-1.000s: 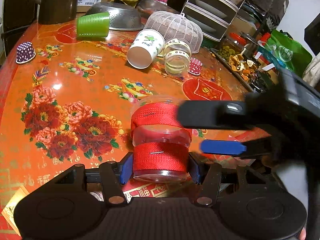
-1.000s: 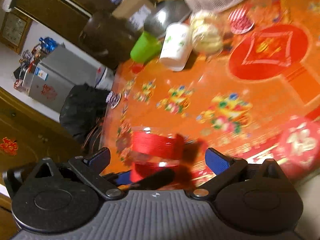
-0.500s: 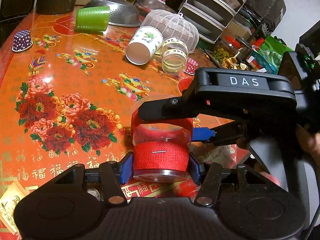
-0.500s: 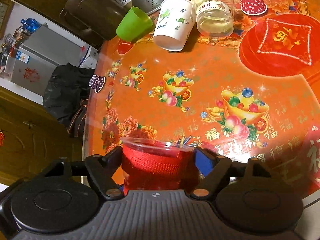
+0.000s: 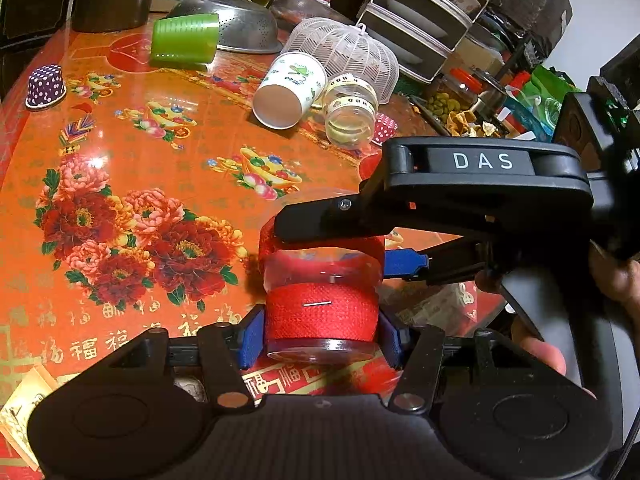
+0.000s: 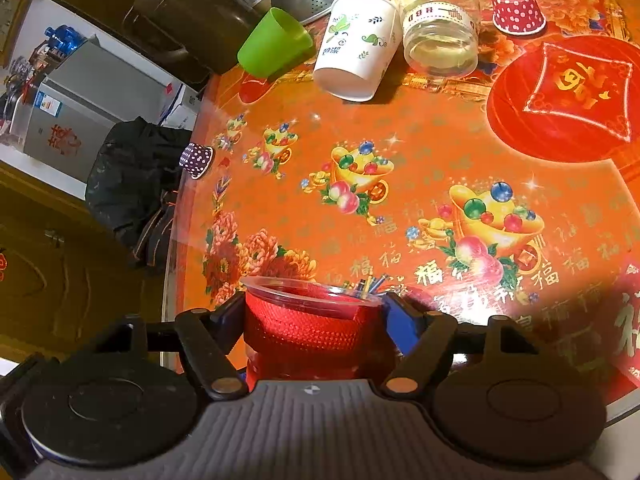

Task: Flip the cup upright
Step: 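Close the right tool on the cup while the left tool opens and releases it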

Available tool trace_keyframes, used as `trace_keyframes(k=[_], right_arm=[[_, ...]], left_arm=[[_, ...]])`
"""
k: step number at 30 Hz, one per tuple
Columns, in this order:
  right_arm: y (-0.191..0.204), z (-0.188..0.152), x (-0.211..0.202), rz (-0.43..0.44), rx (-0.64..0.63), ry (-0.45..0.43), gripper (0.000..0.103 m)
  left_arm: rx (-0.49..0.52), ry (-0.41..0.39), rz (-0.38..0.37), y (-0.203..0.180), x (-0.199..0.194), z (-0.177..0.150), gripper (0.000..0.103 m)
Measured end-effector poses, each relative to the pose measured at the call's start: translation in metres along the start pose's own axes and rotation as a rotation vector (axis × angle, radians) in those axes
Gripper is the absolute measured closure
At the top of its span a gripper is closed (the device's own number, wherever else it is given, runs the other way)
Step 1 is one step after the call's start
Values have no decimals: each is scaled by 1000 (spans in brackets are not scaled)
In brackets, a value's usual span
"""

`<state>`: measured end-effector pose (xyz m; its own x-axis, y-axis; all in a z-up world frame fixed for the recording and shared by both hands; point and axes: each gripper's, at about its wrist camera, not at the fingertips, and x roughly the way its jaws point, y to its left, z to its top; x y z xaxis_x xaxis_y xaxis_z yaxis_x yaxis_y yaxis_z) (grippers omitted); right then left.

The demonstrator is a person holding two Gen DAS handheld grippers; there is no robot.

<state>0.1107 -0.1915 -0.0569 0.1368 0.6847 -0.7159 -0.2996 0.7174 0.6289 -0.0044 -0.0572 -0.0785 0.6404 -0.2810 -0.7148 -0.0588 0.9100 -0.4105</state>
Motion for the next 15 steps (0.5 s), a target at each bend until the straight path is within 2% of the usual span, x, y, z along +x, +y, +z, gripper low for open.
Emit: trace_keyframes(k=[1,2,3,6,10,15], right_arm=[[0,0,0,3,2,1,30],[-1,-1,-1,3,1,-1,30],[-1,-1,-1,3,1,-1,30],[-2,-1,-2,14,5,-1,30],[-3,-2,-3,27,6,-4,30],[1,-3,-7,43,-3,-14,30]], left_arm=[[14,1,0,-1,-1,-1,32],[40,2,6,-3,-2,-2,16],[67,0,25,-6,-3,-4,10],[110,-38,66,-6,-13,-11,10],[80,-73,36,10,-27,-14,10],[70,-75,14,19,-32,-13,10]])
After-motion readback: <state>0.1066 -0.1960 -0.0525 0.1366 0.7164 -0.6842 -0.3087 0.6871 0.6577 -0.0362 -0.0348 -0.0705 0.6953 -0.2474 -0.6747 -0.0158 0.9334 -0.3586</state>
